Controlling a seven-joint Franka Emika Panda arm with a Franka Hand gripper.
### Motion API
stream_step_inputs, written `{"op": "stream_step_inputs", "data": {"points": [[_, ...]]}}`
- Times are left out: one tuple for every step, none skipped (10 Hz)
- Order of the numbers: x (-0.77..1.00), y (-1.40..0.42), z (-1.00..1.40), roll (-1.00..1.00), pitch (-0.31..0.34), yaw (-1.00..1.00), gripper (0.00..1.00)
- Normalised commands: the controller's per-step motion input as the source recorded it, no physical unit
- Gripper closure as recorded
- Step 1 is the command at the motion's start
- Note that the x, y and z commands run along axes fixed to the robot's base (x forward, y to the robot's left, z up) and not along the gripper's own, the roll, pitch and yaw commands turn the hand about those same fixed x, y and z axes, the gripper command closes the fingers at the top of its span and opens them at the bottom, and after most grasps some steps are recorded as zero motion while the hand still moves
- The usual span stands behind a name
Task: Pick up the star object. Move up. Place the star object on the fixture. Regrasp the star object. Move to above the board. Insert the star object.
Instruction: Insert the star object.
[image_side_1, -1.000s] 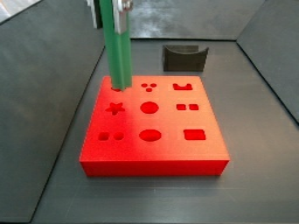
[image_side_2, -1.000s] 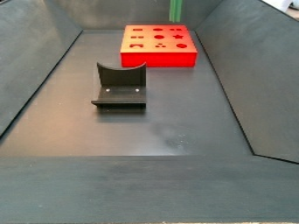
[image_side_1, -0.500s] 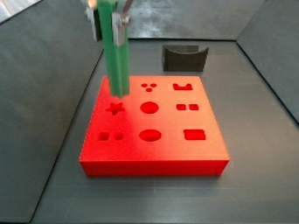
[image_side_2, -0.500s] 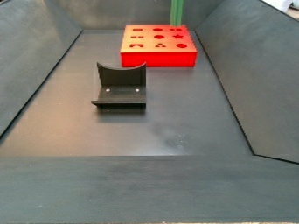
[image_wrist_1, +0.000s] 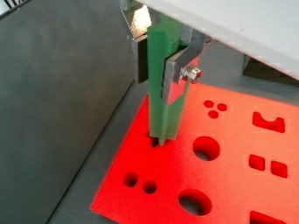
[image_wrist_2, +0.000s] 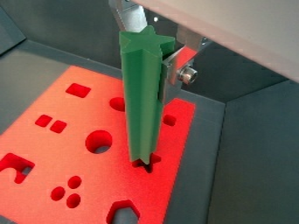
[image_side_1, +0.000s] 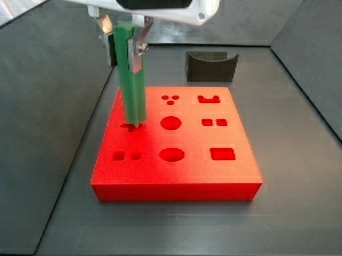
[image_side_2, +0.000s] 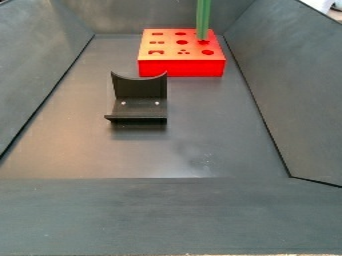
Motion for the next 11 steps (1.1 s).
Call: {"op": "stream_step_inputs", "data": {"points": [[0.0, 0.0, -0.09, 0.0, 0.0, 0.0, 1.0], [0.0, 0.0, -0.07, 0.0, 0.0, 0.0, 1.0], [-0.07, 0.0, -0.06, 0.02, 0.01, 0.0, 1.0], [-0.08, 0.0, -0.04, 0.01, 0.011, 0.0, 1.0], [0.0, 0.0, -0.02, 0.0, 0.0, 0.0, 1.0], [0.0, 0.0, -0.03, 0.01, 0.0, 0.0, 1.0], [-0.01, 0.0, -0.06, 0.02, 0.0, 0.0, 1.0], [0.0, 0.0, -0.1, 0.05, 0.0, 0.0, 1.0], [0.0, -0.01, -0.13, 0.06, 0.0, -0.03, 1.0], [0.0, 0.0, -0.1, 0.05, 0.003, -0.03, 1.0], [0.0, 0.0, -0.07, 0.04, 0.004, -0.01, 1.0]]}}
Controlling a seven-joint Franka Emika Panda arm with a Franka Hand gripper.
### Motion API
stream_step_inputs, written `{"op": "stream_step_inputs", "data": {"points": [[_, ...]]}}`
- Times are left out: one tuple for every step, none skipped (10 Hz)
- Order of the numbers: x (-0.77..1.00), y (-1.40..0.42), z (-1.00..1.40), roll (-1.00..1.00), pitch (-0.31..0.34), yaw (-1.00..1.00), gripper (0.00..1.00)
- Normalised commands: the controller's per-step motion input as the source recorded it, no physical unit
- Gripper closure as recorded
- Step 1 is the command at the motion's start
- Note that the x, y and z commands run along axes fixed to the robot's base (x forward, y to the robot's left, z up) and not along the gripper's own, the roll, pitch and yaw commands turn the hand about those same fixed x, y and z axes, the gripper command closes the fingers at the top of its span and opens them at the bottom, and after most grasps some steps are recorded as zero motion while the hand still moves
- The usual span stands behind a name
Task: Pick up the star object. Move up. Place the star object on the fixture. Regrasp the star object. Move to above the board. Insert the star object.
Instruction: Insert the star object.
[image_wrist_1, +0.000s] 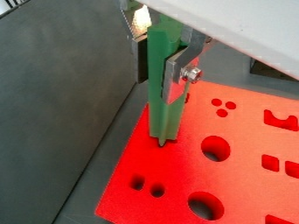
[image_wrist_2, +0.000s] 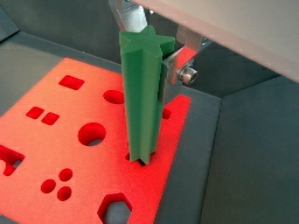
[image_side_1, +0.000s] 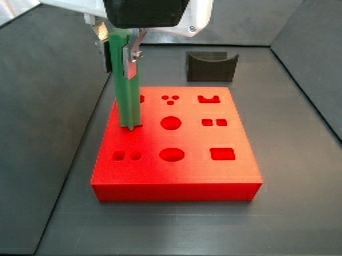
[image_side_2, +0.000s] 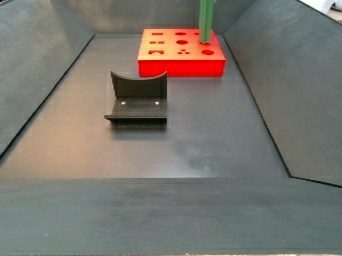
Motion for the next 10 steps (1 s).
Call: {"op": "stream_step_inputs", "data": {"points": [[0.0, 0.0, -0.08, 0.04, 0.0, 0.0, 1.0], [0.0, -0.01, -0.08, 0.03, 0.0, -0.02, 1.0], [0.0, -0.03, -0.06, 0.03, 0.0, -0.06, 1.0], [0.0, -0.04, -0.01, 0.0, 0.0, -0.09, 1.0], [0.0, -0.06, -0.03, 0.0, 0.0, -0.08, 1.0], [0.0, -0.05, -0.02, 0.0, 0.0, -0.06, 1.0], [0.0, -0.03, 0.0, 0.0, 0.0, -0.05, 1.0], [0.0, -0.03, -0.02, 0.0, 0.0, -0.05, 1.0], [0.0, 0.0, -0.05, 0.0, 0.0, -0.15, 1.0], [0.07, 0.0, -0.09, 0.01, 0.0, -0.16, 1.0]]}}
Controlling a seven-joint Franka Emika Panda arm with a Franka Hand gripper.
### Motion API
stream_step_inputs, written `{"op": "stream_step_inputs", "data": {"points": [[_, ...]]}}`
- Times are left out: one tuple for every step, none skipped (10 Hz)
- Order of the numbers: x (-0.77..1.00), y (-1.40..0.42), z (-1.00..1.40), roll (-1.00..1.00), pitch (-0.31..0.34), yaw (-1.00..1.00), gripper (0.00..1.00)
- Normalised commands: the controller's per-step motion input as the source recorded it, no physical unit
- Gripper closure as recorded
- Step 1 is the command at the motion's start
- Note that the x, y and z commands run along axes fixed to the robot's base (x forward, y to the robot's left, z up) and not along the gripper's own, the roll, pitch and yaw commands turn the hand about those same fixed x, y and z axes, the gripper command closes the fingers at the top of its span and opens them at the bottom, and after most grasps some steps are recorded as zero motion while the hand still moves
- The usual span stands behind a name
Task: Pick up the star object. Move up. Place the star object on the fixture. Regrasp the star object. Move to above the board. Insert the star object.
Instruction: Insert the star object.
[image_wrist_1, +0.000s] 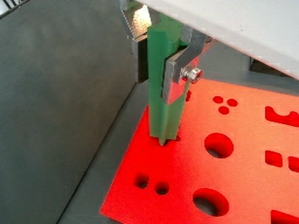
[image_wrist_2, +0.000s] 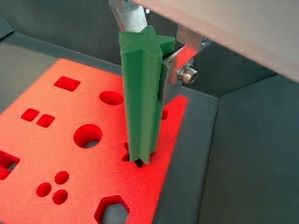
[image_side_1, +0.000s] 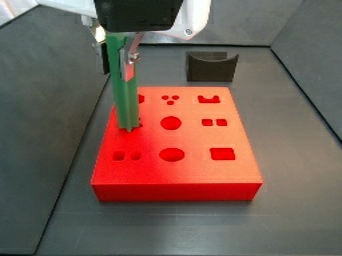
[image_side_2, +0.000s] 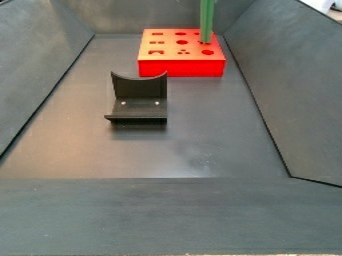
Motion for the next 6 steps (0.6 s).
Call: {"op": "stream_step_inputs", "data": {"points": [[0.0, 0.0, -0.06, 0.01, 0.0, -0.07, 1.0], [0.0, 0.0, -0.03, 0.01, 0.0, 0.0, 1.0], [0.0, 0.0, -0.01, 0.01, 0.0, 0.0, 1.0], [0.0, 0.0, 0.0, 0.0, 0.006, 0.0, 1.0], [0.02, 0.0, -0.04, 0.0, 0.019, 0.0, 1.0], [0.04, 0.0, -0.06, 0.0, 0.017, 0.0, 1.0]]}}
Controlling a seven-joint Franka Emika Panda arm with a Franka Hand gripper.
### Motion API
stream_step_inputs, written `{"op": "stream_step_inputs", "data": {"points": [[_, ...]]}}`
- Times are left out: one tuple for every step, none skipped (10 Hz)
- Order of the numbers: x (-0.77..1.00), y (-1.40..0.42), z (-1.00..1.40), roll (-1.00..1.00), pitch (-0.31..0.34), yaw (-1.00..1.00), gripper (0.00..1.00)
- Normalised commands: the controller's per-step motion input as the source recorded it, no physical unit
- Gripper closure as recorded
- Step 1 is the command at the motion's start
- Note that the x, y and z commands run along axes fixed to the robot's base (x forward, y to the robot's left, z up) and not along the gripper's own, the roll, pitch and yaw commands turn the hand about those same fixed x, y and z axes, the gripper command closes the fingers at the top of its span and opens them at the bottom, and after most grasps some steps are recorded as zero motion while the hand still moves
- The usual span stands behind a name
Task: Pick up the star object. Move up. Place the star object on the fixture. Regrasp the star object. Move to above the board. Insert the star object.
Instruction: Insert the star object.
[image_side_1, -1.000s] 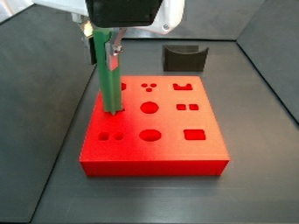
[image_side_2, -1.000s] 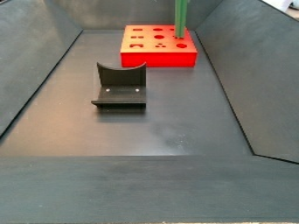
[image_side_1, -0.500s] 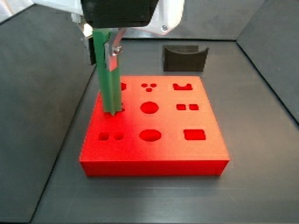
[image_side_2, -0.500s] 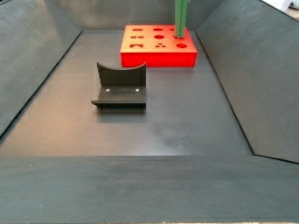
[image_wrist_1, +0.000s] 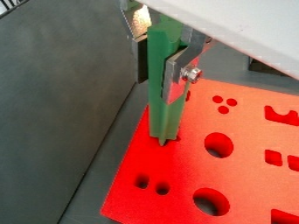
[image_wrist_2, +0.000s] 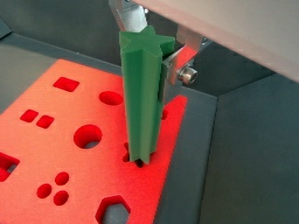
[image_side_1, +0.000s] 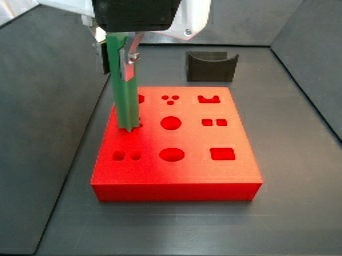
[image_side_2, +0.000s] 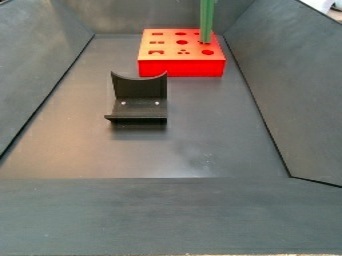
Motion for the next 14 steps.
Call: {"op": "stream_step_inputs", "data": {"points": [[0.0, 0.0, -0.03, 0.0, 0.0, 0.0, 1.0], [0.07, 0.0, -0.08, 0.04, 0.05, -0.23, 1.0], [0.05, 0.0, -0.02, 0.0, 0.027, -0.23, 1.0], [0.0, 0.0, 0.0, 0.0, 0.02, -0.08, 1.0], [0.0, 0.0, 0.0, 0.0, 0.0, -0.01, 1.0], [0.17, 0.0, 0.0, 0.0, 0.041, -0.17, 1.0], [0.1, 0.0, 0.0, 0.0, 0.05, -0.24, 1.0], [0.03, 0.0, 0.0, 0.0, 0.033, -0.15, 1.0], [0.0, 0.04, 0.0, 0.0, 0.0, 0.0, 1.0], [0.06, 0.12, 0.0, 0.0, 0.036, -0.01, 1.0], [0.09, 0.08, 0.0, 0.0, 0.031, -0.15, 1.0], [0.0, 0.03, 0.0, 0.0, 0.016, -0.08, 1.0], [0.0, 0.0, 0.0, 0.0, 0.0, -0.01, 1.0], [0.21, 0.0, -0.01, 0.03, 0.041, -0.39, 1.0]]}}
